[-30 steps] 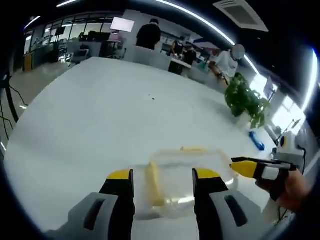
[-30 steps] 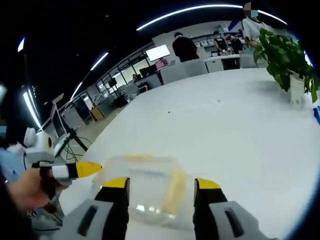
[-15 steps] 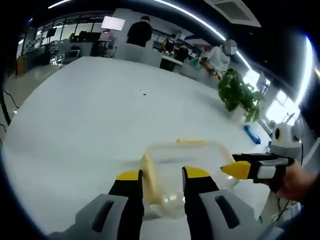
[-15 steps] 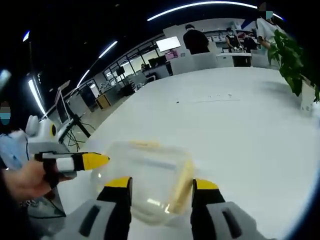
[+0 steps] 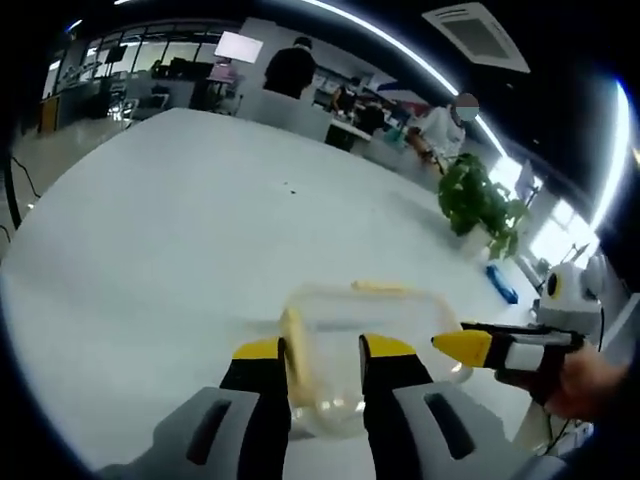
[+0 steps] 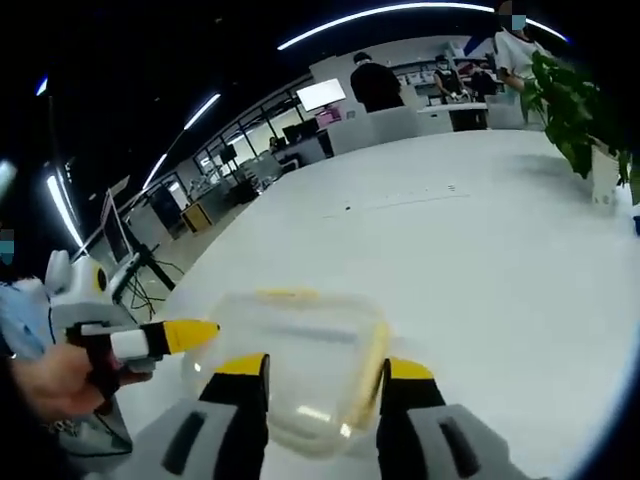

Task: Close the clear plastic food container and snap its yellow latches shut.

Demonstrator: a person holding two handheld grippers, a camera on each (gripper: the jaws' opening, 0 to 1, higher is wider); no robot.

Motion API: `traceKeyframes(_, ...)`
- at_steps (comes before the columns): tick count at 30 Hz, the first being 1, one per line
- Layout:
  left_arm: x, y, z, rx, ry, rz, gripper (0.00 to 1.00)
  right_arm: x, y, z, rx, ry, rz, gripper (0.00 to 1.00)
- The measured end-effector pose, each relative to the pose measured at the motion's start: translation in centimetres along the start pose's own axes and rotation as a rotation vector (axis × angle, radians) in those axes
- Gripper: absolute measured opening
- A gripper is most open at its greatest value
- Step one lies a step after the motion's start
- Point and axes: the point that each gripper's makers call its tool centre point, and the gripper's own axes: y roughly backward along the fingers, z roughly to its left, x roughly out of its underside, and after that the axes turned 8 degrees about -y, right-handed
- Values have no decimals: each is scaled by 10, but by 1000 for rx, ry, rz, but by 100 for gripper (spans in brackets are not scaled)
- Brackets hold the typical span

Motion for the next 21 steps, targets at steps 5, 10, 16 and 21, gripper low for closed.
traceKeyframes(5, 0, 1, 1, -9, -3, 1, 25, -3, -3, 4, 0, 3, -5, 40)
traceKeyframes(10, 2, 7, 7, -7, -2, 12, 25, 1, -4, 12, -3, 3, -10, 41)
traceKeyframes(16, 2, 11, 12, -8, 0, 16, 25, 1, -9, 19, 1, -2, -13, 41)
traceKeyframes(21, -4, 8, 20, -7, 3, 7, 26, -3, -15, 21, 0, -1, -23, 41)
